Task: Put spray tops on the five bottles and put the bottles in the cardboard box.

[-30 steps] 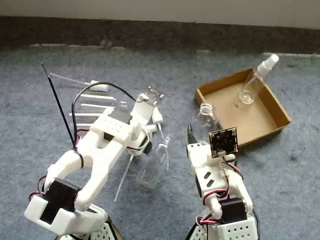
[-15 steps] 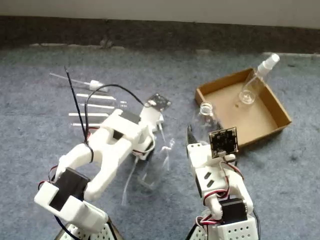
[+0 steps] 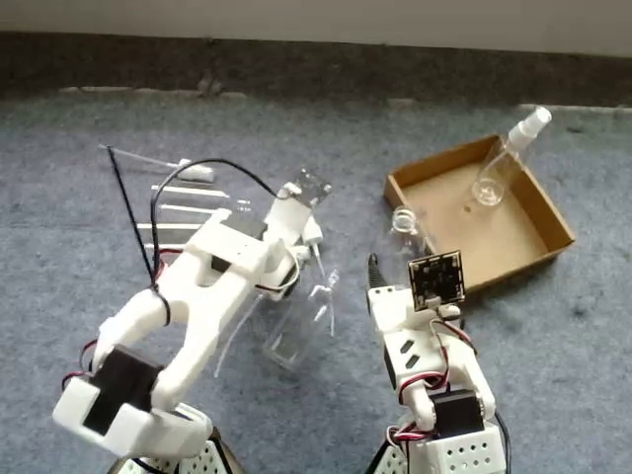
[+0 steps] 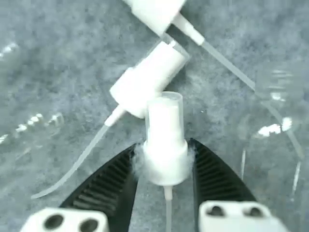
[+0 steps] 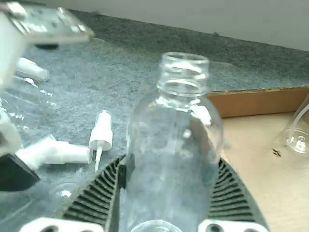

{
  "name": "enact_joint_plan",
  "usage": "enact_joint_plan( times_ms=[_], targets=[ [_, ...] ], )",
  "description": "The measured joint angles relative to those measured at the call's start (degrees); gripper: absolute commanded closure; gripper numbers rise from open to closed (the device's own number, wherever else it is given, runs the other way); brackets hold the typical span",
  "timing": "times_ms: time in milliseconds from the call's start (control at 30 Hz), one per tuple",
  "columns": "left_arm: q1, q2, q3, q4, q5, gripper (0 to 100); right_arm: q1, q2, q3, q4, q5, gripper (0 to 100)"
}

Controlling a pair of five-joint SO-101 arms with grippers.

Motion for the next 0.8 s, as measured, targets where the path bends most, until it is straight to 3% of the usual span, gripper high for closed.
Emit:
enact_joint_plan(
  times_ms=[400,800],
  targets=[
    [-0.2,-30.5,2.6,5.0,0.0,93,-4.3,0.1,1.8,-8.2,0.0,86.8],
    [-0.1,-50.0,13.8,-13.3,0.0,93,-13.8,0.1,1.8,-8.2,0.0,86.8]
  ],
)
